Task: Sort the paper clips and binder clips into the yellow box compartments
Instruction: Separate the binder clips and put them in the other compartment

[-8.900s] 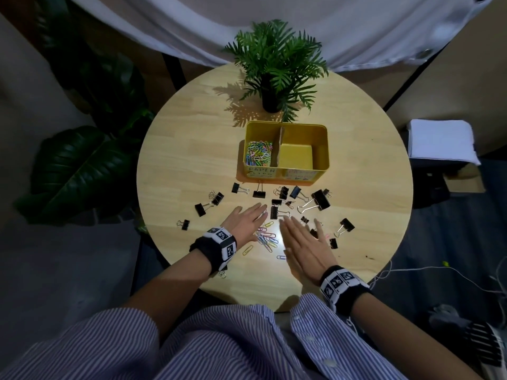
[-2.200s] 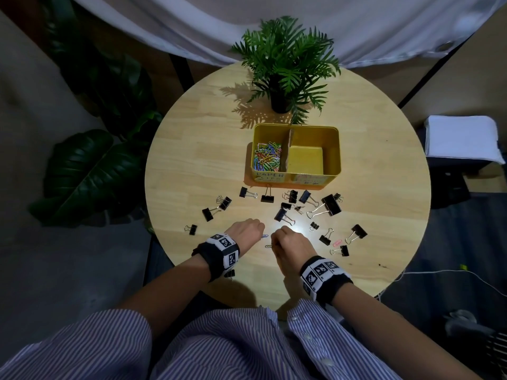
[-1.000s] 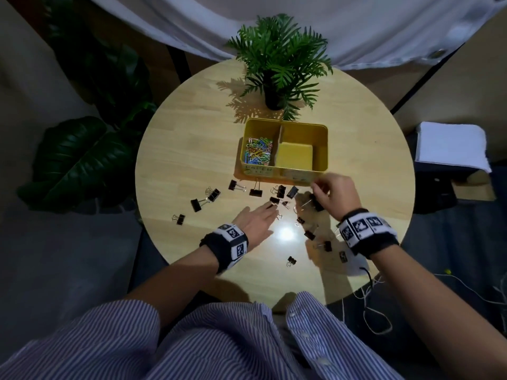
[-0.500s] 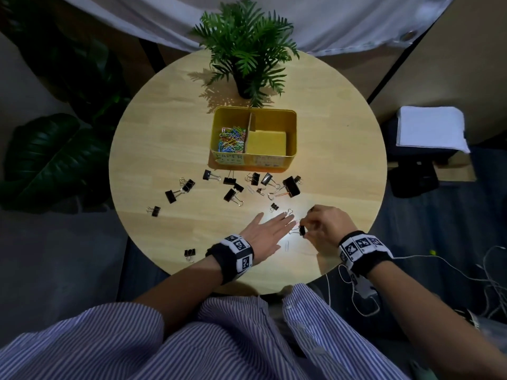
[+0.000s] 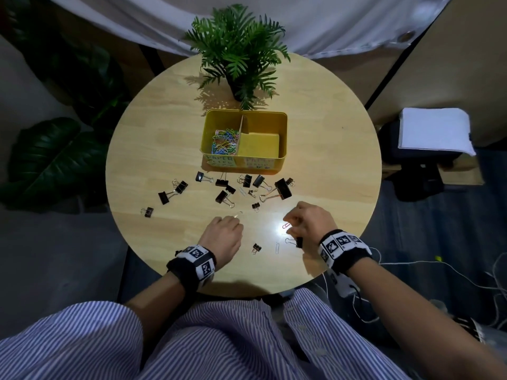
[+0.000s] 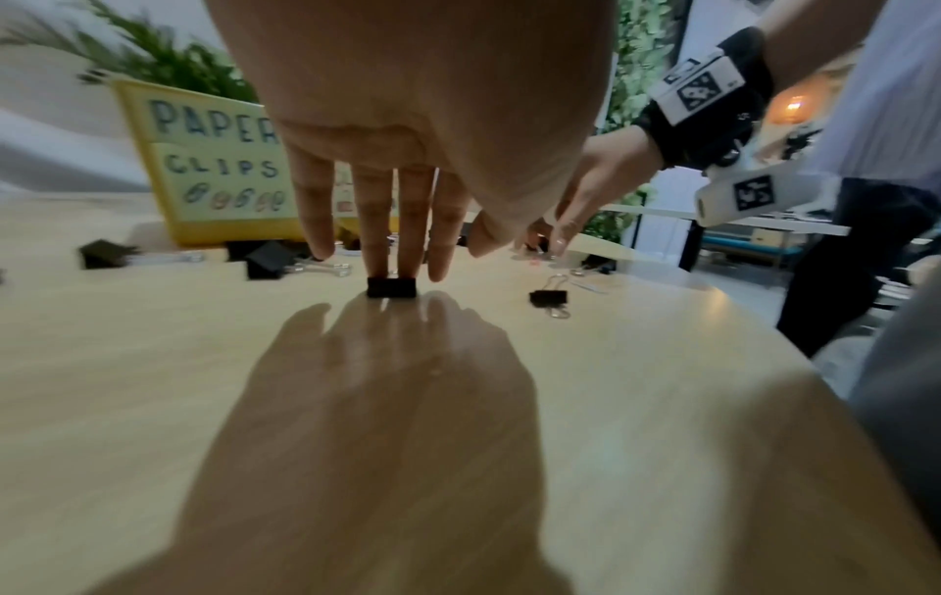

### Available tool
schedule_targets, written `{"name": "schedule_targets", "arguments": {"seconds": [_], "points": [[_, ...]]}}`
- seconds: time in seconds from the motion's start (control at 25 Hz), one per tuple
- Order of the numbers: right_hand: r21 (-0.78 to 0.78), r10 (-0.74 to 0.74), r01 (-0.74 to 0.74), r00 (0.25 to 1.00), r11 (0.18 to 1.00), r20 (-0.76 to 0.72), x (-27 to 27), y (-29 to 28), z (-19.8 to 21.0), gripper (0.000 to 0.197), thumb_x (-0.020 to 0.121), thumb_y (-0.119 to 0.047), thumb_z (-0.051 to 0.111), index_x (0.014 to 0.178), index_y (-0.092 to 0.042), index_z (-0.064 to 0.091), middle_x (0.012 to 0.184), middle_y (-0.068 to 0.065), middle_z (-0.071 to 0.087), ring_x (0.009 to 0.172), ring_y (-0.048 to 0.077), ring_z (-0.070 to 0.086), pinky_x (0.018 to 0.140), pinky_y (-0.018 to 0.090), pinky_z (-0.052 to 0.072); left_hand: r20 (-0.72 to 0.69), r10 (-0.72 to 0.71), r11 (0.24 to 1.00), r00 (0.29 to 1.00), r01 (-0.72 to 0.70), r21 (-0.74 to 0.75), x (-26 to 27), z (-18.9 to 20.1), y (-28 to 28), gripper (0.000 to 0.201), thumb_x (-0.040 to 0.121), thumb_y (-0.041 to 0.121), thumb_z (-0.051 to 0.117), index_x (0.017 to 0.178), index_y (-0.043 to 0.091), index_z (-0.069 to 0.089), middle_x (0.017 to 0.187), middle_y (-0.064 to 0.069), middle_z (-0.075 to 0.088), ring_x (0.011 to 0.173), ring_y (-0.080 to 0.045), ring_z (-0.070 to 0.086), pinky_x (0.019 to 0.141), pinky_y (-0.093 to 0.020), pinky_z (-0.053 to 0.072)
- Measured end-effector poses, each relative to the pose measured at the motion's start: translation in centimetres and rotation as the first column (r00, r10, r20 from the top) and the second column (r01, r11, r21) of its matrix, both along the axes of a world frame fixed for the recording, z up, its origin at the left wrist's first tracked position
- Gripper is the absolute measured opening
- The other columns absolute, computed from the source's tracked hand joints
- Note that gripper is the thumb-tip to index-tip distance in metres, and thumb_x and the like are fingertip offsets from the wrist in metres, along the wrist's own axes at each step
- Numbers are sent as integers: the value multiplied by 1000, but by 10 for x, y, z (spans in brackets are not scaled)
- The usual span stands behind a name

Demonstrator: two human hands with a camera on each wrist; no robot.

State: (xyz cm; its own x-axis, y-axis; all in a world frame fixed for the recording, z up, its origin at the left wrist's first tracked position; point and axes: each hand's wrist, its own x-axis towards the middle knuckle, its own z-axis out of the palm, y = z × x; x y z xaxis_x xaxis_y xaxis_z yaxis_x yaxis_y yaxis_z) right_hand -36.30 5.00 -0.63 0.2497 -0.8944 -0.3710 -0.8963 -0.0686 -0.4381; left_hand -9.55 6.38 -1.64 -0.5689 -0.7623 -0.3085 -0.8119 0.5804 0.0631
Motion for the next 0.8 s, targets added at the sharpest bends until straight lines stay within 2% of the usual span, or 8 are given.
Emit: {"name": "schedule_targets", "arguments": {"seconds": [0.08,0.2,0.28,0.36,0.48,0.56,0.68,0.8], "points": [[20,27,-26,999,999,-45,6,-3,-3,20,77,-27,73,97,-24,70,93,-3,59,88,20,59,71,35,51,26,116,992,993,-114,-58,3,3,-14,24,88,18,54,110,14,60,111,-4,65,100,-22,58,88,-35,47],[-14,39,-40,998,999,-48,8,3,-8,6,83,-22,66,87,-21,69,94,-2,57,86,20,57,65,31,47,-24,177,982,984,-178,-62,-10,2,-51,51,82,-5,56,132,5,50,133,-13,56,120,-26,54,94,-38,45],[-75,105,-110,992,991,-62,9,9,-14,7,86,-17,59,84,-18,66,92,0,55,82,21,57,59,29,41,51,161,987,986,-161,-11,-23,0,-70,64,86,-5,52,146,2,31,151,-15,38,138,-26,37,106,-44,36],[-101,156,-162,986,982,-60,9,14,-19,12,86,-12,52,83,-16,62,90,1,55,79,23,57,56,28,36,149,140,989,979,-146,31,-33,-3,-79,71,87,-1,53,150,1,19,156,-14,28,145,-24,25,112,-47,27],[-141,240,-245,969,959,-49,9,17,-16,15,83,-11,41,83,-16,56,84,1,56,76,23,55,56,28,35,193,114,993,975,-118,12,-35,-4,-76,68,88,0,52,149,3,22,157,-13,26,145,-22,26,112,-41,27],[-157,292,-293,956,943,-32,11,16,-9,14,81,-11,40,86,-15,52,81,0,57,74,24,55,56,29,33,181,116,993,977,-117,-3,-29,-4,-70,57,89,0,47,144,4,34,154,-13,32,138,-23,37,108,-37,32],[-181,293,-279,955,943,55,9,8,-1,20,86,-14,45,102,-19,56,91,-2,63,84,20,58,60,28,38,177,87,995,980,-78,-58,-21,-5,-64,37,88,4,46,123,7,57,133,-8,57,111,-24,58,100,-36,35],[-236,547,-528,837,816,19,2,12,-4,25,93,-22,45,109,-29,63,93,-9,65,88,13,57,63,28,45,212,26,996,977,-7,-92,-18,-8,-56,24,87,5,49,102,8,68,104,-6,68,83,-24,66,92,-37,40]]}}
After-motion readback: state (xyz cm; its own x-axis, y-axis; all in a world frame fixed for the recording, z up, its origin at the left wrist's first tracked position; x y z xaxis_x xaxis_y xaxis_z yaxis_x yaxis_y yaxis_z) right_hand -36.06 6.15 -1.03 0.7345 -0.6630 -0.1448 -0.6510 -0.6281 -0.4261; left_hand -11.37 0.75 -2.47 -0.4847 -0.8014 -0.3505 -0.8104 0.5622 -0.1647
